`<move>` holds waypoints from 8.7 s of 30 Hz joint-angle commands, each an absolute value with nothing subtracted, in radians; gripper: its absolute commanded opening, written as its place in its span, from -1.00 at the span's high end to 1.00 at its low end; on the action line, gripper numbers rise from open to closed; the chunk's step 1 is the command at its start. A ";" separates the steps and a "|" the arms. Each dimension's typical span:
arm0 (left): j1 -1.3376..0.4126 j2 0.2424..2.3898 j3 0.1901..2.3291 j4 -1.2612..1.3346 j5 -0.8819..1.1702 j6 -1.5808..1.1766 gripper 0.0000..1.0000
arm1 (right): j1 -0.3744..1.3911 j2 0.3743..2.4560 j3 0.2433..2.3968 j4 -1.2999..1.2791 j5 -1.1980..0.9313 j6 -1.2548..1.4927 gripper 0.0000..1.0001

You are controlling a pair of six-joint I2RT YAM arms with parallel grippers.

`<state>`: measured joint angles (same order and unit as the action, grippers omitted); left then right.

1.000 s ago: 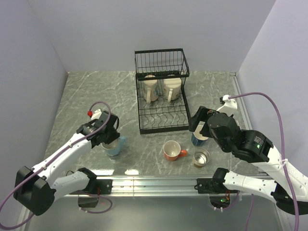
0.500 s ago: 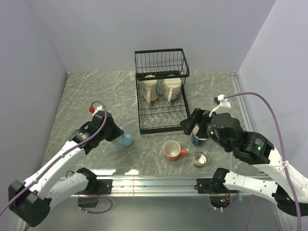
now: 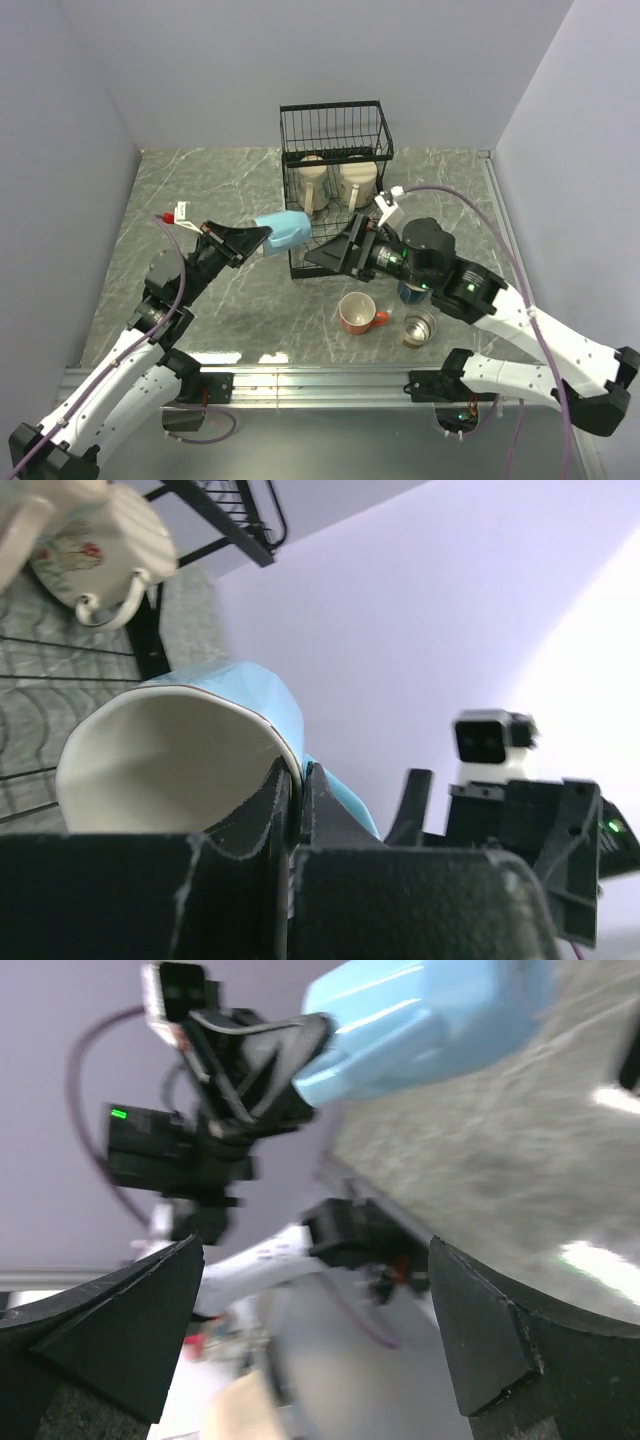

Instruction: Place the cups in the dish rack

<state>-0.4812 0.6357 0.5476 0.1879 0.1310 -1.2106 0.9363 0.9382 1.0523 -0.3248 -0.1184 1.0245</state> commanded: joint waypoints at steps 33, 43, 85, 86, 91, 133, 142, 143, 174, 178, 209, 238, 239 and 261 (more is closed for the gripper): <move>-0.479 0.531 0.597 0.463 0.311 -1.026 0.99 | 0.853 1.308 0.974 0.414 -0.454 1.615 0.87; -0.479 0.534 0.672 0.199 0.258 -0.927 0.71 | 0.836 1.284 1.023 0.293 -0.400 1.528 1.00; -0.477 0.509 0.815 -0.541 0.109 -0.805 -0.99 | 0.907 1.847 1.408 -0.416 0.567 0.747 1.00; -0.477 0.494 0.815 -0.551 0.107 -0.808 -0.99 | 0.905 1.864 1.404 -0.402 0.569 0.746 1.00; -0.477 0.460 0.822 -0.607 0.095 -0.799 -0.99 | 0.904 1.913 1.385 -0.325 0.597 0.756 1.00; -0.837 1.047 0.954 -0.512 0.003 -0.775 -0.90 | 1.006 0.999 1.339 -0.991 0.692 0.876 -0.99; -1.044 1.437 1.117 -0.488 -0.083 -0.788 -0.83 | 1.006 0.796 1.270 -1.172 0.683 1.038 -0.99; -1.055 1.468 1.152 -0.506 -0.097 -0.785 -0.82 | 1.006 0.784 1.267 -1.196 0.686 1.048 -0.99; -1.062 1.161 0.974 -0.249 -0.234 -0.832 0.99 | 1.005 0.750 1.166 -0.809 0.159 0.965 -0.99; -1.055 0.945 0.884 -0.099 -0.290 -0.763 0.99 | 0.968 0.805 1.123 -0.586 -0.088 1.011 -0.99; -1.057 0.528 0.724 0.196 -0.445 -0.215 0.99 | 0.819 1.081 0.762 0.635 -0.718 1.974 -0.63; -1.057 0.535 0.781 -0.033 -0.529 -0.221 0.66 | 0.813 1.232 0.884 0.626 -0.769 1.925 1.00; -1.057 0.535 0.785 -0.047 -0.570 -0.247 0.52 | 0.805 1.226 0.882 0.612 -0.767 1.907 1.00; -1.057 0.485 0.850 -0.411 -0.646 -0.523 -0.99 | 0.528 1.034 1.052 -0.519 -0.171 0.937 1.00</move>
